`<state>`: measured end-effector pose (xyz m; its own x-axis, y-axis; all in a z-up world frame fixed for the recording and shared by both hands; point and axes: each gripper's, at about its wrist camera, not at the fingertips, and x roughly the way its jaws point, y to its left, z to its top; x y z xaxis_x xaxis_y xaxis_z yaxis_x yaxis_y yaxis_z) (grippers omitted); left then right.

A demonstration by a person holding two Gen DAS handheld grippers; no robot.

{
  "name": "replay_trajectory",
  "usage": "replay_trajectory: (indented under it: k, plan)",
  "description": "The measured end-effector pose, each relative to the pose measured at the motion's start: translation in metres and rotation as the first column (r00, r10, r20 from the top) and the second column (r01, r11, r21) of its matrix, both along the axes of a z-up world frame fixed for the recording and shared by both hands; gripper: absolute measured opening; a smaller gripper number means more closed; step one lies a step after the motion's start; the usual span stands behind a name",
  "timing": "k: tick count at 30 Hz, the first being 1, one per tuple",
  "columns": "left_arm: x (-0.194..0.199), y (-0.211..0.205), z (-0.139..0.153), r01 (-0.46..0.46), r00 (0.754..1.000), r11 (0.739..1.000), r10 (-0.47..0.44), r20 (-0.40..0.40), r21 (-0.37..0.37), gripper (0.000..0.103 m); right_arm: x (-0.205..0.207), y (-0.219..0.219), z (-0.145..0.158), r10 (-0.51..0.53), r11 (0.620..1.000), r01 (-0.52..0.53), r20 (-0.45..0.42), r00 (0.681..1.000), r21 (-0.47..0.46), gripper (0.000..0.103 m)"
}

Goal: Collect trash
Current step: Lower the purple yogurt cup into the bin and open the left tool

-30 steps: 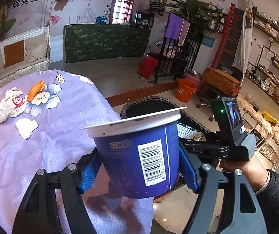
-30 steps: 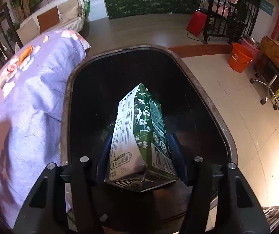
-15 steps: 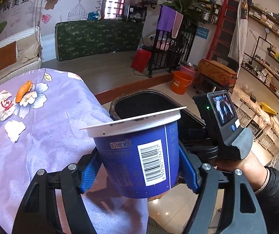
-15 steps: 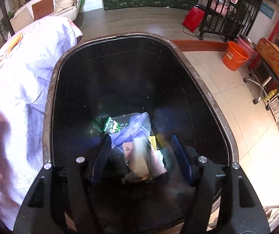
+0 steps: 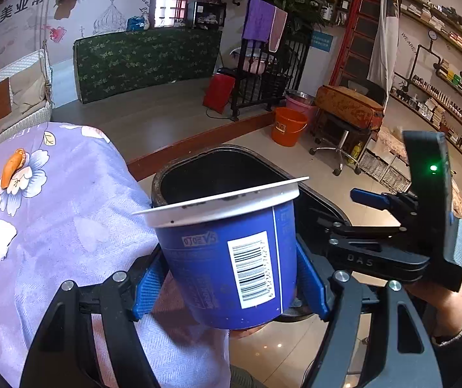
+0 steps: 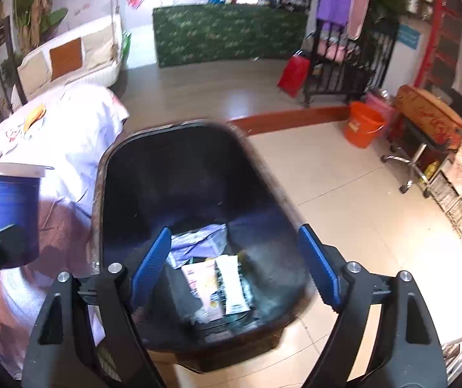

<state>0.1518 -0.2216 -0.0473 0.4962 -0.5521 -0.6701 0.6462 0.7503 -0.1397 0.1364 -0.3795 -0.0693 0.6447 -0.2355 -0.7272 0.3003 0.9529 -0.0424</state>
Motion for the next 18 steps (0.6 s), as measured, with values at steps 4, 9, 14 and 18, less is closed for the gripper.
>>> replay_trajectory:
  k: [4, 9, 14, 18]
  plan:
    - [0.004, -0.016, -0.003, 0.019, 1.0, 1.0, -0.019, -0.016, 0.012, 0.072, -0.011, -0.013, 0.008, -0.035, 0.999, 0.036, 0.023, 0.999, -0.032, 0.086]
    - [0.009, -0.035, -0.011, 0.041, 0.999, 0.998, -0.04, -0.029, 0.044, 0.072, -0.022, -0.03, 0.01, -0.069, 0.997, 0.069, 0.025, 0.997, -0.031, 0.087]
    - [0.013, -0.055, -0.019, 0.065, 0.997, 0.995, -0.061, -0.052, 0.072, 0.072, -0.029, -0.04, 0.011, -0.1, 0.995, 0.101, 0.029, 0.995, -0.024, 0.087]
    - [0.017, -0.068, -0.026, 0.077, 0.994, 0.993, -0.07, -0.078, 0.087, 0.072, -0.033, -0.047, 0.012, -0.118, 0.993, 0.119, 0.039, 0.992, -0.023, 0.087]
